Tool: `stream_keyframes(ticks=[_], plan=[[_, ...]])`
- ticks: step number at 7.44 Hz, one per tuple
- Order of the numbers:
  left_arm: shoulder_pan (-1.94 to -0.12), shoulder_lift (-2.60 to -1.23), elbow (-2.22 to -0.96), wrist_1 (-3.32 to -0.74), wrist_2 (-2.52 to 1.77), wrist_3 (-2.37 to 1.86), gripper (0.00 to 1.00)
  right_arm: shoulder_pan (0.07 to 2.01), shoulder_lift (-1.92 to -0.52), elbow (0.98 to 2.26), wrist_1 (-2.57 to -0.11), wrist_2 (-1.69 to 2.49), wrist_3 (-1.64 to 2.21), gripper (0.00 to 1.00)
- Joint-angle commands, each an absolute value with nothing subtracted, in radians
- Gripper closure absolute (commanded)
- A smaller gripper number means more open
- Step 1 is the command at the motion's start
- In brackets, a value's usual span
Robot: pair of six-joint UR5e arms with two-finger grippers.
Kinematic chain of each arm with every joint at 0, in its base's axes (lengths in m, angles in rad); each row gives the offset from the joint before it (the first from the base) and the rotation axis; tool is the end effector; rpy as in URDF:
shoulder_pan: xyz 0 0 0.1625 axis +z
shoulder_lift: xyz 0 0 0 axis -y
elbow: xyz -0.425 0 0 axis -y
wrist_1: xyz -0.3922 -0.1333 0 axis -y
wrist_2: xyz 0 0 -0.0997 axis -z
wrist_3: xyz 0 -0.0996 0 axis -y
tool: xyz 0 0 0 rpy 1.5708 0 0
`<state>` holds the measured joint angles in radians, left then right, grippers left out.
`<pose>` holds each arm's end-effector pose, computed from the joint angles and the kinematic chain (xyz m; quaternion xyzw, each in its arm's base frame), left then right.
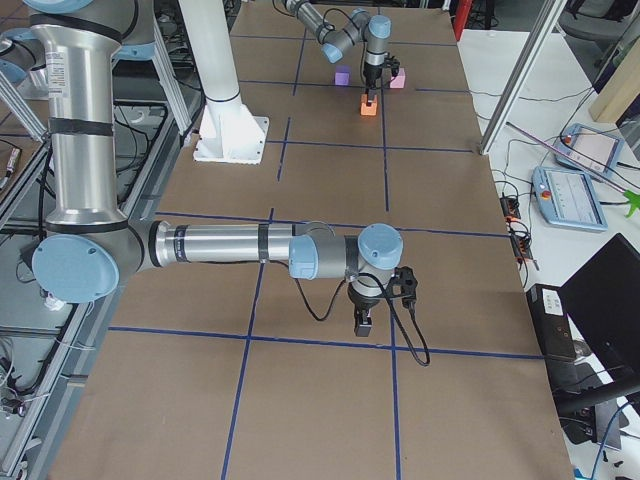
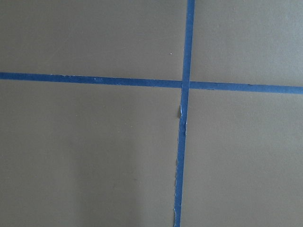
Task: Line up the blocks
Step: 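Close the left gripper on the orange cube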
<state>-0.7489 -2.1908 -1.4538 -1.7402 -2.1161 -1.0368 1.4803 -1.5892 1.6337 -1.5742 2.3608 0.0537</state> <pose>0.4729 -0.5511 0.3239 -0.0136 0.4067 -0.0092 0.9134 0.0183 -0.4901 0.6359 -0.0088 -0.3851 -0.0249 0.9225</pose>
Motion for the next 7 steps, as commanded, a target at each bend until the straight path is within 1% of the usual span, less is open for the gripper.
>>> stream_keyframes(ticks=[1,3,5,6,7], plan=[[-0.749,-2.195,-1.415,-1.785,-2.115,-1.037,0.02,1.48,-1.589,1.634,-1.575,2.361,0.054,0.0],[-0.736,-2.189,-1.405,-1.802,-2.115,-1.037,0.04,1.48,-1.589,1.634,-1.574,2.361,0.054,0.0],[-0.733,-2.194,-1.399,-1.813,-2.109,-1.037,0.1,1.48,-1.589,1.634,-1.574,2.361,0.054,0.0],[-0.727,-2.191,-1.399,-1.822,-2.099,-1.037,0.23,1.48,-1.589,1.634,-1.575,2.361,0.054,0.0],[-0.726,-2.191,-1.397,-1.825,-2.094,-1.037,0.49,1.48,-1.589,1.634,-1.574,2.361,0.054,0.0]])
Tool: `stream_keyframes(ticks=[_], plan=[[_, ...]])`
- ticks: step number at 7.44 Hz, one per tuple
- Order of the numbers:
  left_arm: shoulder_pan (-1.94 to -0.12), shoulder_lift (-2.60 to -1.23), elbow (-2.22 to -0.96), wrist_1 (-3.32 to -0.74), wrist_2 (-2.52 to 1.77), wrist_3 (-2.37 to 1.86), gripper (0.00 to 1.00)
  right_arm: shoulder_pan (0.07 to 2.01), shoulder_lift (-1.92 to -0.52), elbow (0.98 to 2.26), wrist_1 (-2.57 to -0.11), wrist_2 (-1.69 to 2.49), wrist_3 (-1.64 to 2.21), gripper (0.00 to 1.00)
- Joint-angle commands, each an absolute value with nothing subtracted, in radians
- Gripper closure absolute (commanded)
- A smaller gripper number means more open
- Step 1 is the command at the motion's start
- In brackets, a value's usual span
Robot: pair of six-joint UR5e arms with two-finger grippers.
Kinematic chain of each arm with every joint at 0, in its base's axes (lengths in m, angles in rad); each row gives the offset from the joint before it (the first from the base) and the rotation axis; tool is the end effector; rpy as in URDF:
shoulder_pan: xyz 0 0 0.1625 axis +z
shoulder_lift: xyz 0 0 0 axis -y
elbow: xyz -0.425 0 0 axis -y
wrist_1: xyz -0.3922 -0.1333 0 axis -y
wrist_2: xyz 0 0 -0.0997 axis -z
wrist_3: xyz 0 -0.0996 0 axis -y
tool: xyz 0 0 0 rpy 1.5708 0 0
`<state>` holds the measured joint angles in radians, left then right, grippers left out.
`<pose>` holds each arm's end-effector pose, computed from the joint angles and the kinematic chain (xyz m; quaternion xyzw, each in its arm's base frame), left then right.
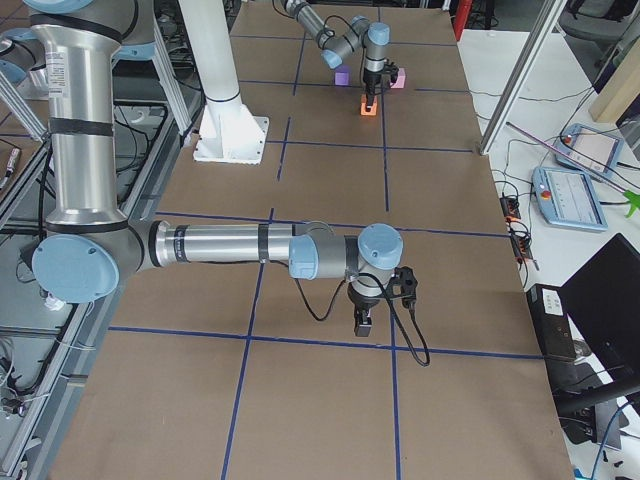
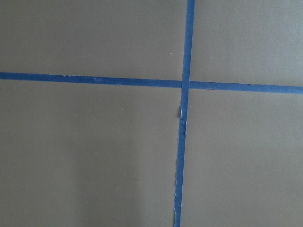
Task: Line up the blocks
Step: 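Close the left gripper on the orange cube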
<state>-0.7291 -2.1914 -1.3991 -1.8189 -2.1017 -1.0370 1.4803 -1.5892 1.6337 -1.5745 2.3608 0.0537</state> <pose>0.4908 -0.5495 0.3399 -0.0045 0.4115 0.0007 0.9114 0.0183 -0.4901 0.6360 -0.0089 -0.3851 -0.0248 0.9225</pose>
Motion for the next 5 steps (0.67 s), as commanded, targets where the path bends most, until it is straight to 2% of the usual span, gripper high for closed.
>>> stream_keyframes(ticks=[1,2,5], plan=[[-0.726,-2.191,-1.397,-1.825,-2.094,-1.037,0.72,1.48,-1.589,1.634,-1.574,2.361,0.054,0.0],[-0.727,-2.192,-1.407,-1.825,-2.094,-1.035,0.84,1.48,-1.589,1.634,-1.574,2.361,0.054,0.0],[-0.823,-2.175,-1.575,-1.723,-2.102,-1.031,0.86,1.48,-1.589,1.634,-1.574,2.361,0.054,0.0]])
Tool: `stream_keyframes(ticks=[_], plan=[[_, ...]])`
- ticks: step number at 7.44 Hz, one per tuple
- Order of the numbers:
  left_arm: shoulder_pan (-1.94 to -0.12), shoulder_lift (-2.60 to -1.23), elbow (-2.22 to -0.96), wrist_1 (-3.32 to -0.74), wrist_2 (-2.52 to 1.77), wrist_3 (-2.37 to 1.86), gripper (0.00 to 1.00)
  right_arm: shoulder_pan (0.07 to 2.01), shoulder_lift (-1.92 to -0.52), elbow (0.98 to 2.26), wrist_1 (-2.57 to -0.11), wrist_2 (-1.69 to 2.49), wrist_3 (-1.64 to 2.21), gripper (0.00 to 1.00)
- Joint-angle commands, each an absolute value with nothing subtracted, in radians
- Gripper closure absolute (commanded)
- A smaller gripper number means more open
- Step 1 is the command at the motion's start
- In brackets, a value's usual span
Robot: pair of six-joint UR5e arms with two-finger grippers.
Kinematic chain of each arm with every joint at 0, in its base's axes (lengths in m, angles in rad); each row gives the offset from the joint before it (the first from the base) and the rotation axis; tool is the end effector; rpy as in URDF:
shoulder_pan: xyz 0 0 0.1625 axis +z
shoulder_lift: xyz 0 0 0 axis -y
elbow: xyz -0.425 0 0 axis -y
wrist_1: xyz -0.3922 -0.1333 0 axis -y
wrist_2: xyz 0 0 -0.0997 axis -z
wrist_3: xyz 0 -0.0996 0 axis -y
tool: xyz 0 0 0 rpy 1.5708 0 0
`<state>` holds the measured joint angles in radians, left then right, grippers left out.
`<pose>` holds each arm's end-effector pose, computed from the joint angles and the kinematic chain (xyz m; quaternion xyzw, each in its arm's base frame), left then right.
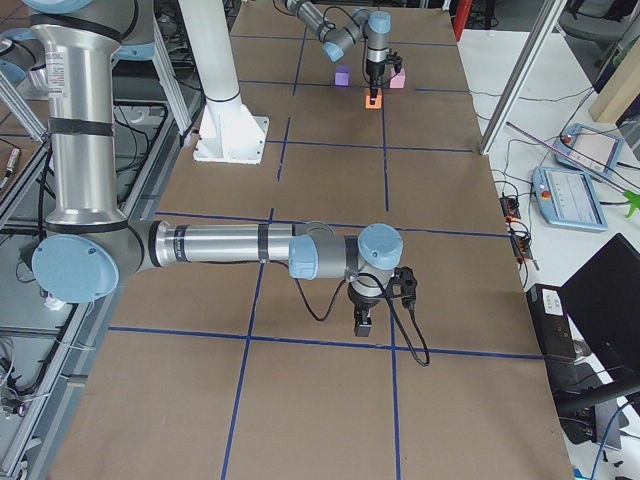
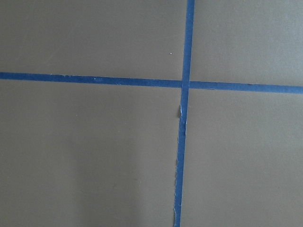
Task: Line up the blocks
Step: 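Carry the orange cube toward the pink cube, between pink and purple cubes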
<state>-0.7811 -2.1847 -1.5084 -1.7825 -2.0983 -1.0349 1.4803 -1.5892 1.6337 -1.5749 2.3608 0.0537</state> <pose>0.4459 -0.5592 0.2977 0.0286 0.4324 -0.0132 0.9011 0.0183 -0.4901 0.6360 -0.0091 -0.3851 -0.0247 0.9225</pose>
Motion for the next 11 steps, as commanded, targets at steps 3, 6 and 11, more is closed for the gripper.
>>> stream_keyframes(ticks=[3,6,11], plan=[[-0.931,-2.019,-1.696,-1.692,-2.129,-0.914,0.82,1.48,-1.589,1.634,-1.574,2.361,0.054,0.0],[-0.989,-1.882,-1.692,-1.715,-2.186,-0.782,0.79,1.48,-1.589,1.634,-1.575,2.361,0.054,0.0],[-0.973,-1.887,-1.572,-1.833,-2.187,-0.793,0.78,1.48,-1.589,1.634,-1.574,2.361,0.054,0.0]])
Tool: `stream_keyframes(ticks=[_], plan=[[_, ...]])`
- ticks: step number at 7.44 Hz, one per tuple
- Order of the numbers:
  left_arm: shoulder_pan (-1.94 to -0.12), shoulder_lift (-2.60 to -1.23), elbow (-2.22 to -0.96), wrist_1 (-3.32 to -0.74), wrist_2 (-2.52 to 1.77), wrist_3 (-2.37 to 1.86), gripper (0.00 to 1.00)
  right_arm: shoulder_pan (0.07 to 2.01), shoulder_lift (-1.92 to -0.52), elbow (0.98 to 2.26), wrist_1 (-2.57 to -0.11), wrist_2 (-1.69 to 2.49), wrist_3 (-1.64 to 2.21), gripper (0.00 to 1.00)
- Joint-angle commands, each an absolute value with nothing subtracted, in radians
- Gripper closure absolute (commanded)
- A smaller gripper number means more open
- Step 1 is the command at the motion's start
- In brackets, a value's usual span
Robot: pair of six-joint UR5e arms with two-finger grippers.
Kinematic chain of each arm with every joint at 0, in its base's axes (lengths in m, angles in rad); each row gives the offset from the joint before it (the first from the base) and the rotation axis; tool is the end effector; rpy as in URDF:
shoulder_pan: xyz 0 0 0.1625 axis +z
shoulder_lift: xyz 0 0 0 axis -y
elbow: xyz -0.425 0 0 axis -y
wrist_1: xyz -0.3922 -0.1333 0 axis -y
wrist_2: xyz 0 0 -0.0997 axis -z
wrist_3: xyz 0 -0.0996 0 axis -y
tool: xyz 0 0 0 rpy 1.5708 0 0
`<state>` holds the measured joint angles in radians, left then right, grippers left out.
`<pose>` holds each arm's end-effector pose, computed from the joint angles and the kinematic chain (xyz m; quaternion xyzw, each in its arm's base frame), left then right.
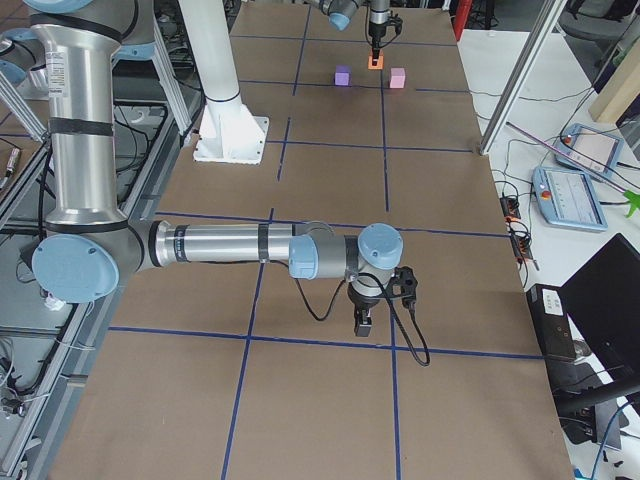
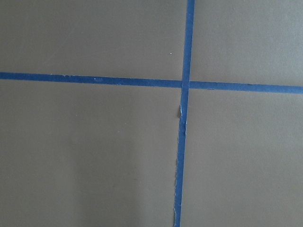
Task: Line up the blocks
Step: 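Carry the orange cube toward the pink cube, between pink and purple cubes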
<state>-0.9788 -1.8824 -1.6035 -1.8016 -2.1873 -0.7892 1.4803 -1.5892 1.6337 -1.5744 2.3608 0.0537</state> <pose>0.2872 -0.5628 0.4486 0.0230 0.3964 -0.0043 0.9178 0.0183 -0.4901 0.6359 -0.0089 -0.3851 -0.0248 0.9225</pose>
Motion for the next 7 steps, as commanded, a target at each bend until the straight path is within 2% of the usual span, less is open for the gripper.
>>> stream_keyframes(ticks=[1,7], plan=[[-0.96,-1.888,-1.556,-1.847,-2.187,-0.795,0.78,1.48,-1.589,1.634,-1.574,2.361,0.054,0.0],[-0.894,-1.89,-1.514,-1.876,-2.184,-0.825,0.78,1.48,-1.589,1.634,-1.574,2.361,0.054,0.0]])
